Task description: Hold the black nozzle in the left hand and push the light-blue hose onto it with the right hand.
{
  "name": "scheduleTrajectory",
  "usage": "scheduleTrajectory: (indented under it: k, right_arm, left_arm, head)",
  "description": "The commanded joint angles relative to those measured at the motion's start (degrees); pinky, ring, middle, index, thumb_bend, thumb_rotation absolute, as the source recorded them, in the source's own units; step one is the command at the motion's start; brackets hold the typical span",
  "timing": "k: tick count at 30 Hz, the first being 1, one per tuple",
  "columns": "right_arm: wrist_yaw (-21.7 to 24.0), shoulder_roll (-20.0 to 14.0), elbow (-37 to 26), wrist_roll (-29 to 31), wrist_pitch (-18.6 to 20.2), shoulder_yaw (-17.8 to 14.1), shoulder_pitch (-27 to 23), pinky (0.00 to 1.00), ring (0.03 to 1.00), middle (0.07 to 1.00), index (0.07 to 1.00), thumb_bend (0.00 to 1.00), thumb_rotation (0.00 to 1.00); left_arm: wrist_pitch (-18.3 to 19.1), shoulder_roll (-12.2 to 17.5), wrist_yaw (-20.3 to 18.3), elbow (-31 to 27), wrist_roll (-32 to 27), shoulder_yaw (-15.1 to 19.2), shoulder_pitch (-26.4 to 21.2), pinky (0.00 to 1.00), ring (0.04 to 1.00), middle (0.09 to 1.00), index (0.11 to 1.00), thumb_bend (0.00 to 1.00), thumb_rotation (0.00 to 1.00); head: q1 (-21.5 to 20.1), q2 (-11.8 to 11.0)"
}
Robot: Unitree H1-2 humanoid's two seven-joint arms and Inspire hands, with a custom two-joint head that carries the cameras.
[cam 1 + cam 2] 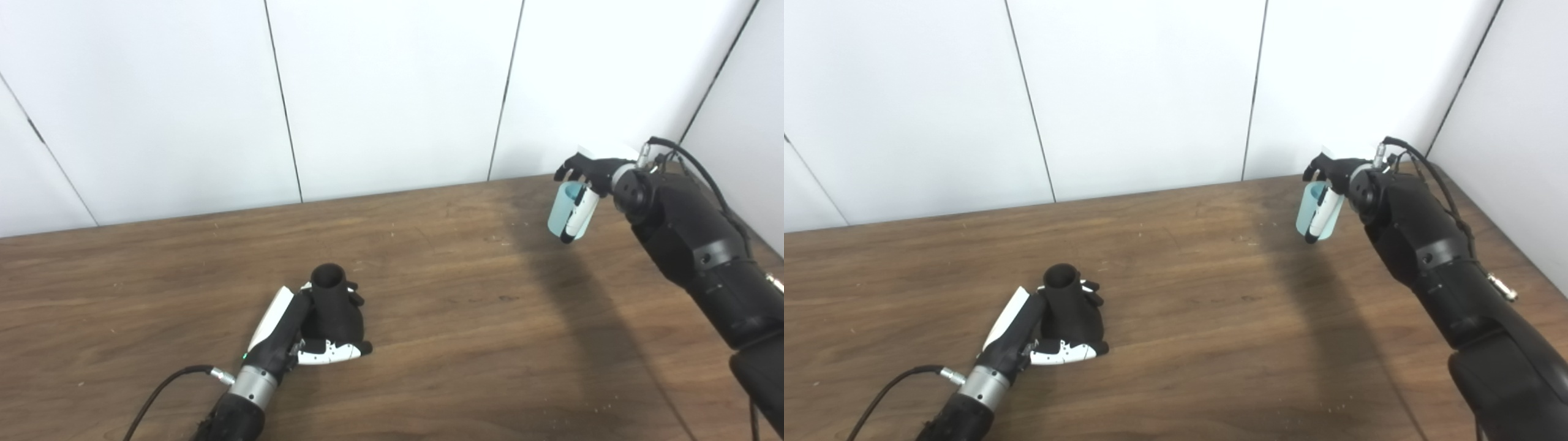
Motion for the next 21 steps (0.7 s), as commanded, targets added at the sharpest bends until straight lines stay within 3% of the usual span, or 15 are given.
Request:
scheduleTrajectory:
  k: [1, 5, 15, 21]
  right_arm:
    - [-2.7, -3.0, -2.4, -0.9, -1.8, -0.2, -2.7, 0.32, 0.392, 0.469, 0.605, 0.59, 0.0]
    - [-3.4, -3.8, -2.8, -1.2, -3.3, 0.8, -2.5, 0.28, 0.362, 0.439, 0.511, 0.53, 0.0]
    - [-1.0, -4.5, -5.4, 0.5, -3.1, 0.2, -2.8, 0.25, 0.348, 0.421, 0.51, 0.53, 0.0]
    - [3.5, -4.1, -15.9, 0.6, -0.5, -0.5, -3.0, 0.31, 0.394, 0.481, 0.484, 0.53, 0.0]
  left_arm:
    - [5.4, 0.7, -1.9, 2.0, 1.2, -0.3, 2.9, 1.0, 0.943, 0.768, 0.484, 0.52, 0.08]
    - [5.7, 0.7, -2.0, 1.7, 1.1, -0.4, 3.0, 1.0, 0.942, 0.768, 0.484, 0.52, 0.08]
    - [5.8, 0.7, -2.1, 1.8, 0.9, -0.4, 3.1, 1.0, 0.937, 0.768, 0.484, 0.52, 0.08]
    - [6.1, 0.6, -2.3, 1.5, 1.0, -0.5, 3.2, 1.0, 0.934, 0.768, 0.484, 0.52, 0.08]
  head:
    - [0.1, 0.0]
    - [0.0, 0.2]
    - [0.3, 0.4]
    - [1.6, 0.9]
